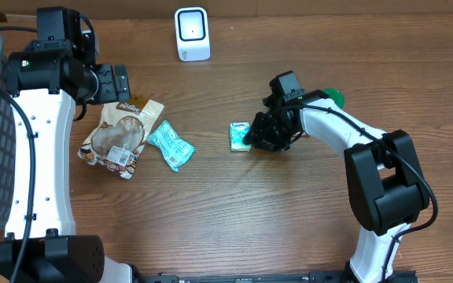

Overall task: Scan the item barcode
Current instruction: 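Lift the green tissue pack and carry it toward the scanner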

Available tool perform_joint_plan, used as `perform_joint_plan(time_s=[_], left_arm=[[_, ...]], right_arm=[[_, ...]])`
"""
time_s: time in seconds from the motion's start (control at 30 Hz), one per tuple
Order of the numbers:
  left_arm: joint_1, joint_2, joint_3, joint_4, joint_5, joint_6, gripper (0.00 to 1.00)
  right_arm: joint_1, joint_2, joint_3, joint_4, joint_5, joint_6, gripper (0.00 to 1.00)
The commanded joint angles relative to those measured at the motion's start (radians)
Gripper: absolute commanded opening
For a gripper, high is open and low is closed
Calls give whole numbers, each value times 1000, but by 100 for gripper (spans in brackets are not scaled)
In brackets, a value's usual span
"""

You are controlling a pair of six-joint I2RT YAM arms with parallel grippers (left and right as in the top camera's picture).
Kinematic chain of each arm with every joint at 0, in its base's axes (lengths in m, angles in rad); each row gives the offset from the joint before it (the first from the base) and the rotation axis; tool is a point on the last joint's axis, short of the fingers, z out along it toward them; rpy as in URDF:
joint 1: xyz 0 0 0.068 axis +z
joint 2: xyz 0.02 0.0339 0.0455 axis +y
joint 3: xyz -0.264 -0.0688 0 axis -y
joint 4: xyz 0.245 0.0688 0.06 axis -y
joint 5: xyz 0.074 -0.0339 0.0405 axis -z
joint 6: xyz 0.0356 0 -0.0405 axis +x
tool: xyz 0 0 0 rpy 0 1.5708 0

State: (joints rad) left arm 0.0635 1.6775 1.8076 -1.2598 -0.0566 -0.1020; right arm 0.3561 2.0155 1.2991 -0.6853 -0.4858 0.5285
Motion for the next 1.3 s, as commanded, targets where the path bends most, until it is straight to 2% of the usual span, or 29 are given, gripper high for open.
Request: perform_joint_plan(time_s=[0.0, 0.17, 0.3, 0.53, 0.7, 0.73, 0.93, 1.1, 1.27], left_arm=[[1, -13, 12, 1, 5, -10, 99], [1, -13, 12, 1, 5, -10, 100], [1, -13, 12, 1, 5, -10, 99], [1, -13, 12, 1, 5, -10, 99], [1, -13, 12, 1, 5, -10, 99], [1, -13, 12, 1, 5, -10, 100], [1, -13, 12, 1, 5, -10, 100], [1, -13, 12, 1, 5, -10, 99], [1, -13, 12, 1, 5, -10, 99]], right_arm=[[4, -6, -48, 48, -13, 46, 31], [4, -6, -115, 136, -13, 79, 23], [3, -7, -120, 149, -13, 78, 4], [-12, -46, -86, 113, -104, 65, 4], [-63, -151, -51, 163, -423, 18, 4], [-91, -187, -51, 221, -565, 43, 4], [-163, -215, -51, 477, -900, 288, 4], [-187, -215, -51, 613, -978, 559, 4], [-189, -215, -51, 758, -1012, 742, 4]])
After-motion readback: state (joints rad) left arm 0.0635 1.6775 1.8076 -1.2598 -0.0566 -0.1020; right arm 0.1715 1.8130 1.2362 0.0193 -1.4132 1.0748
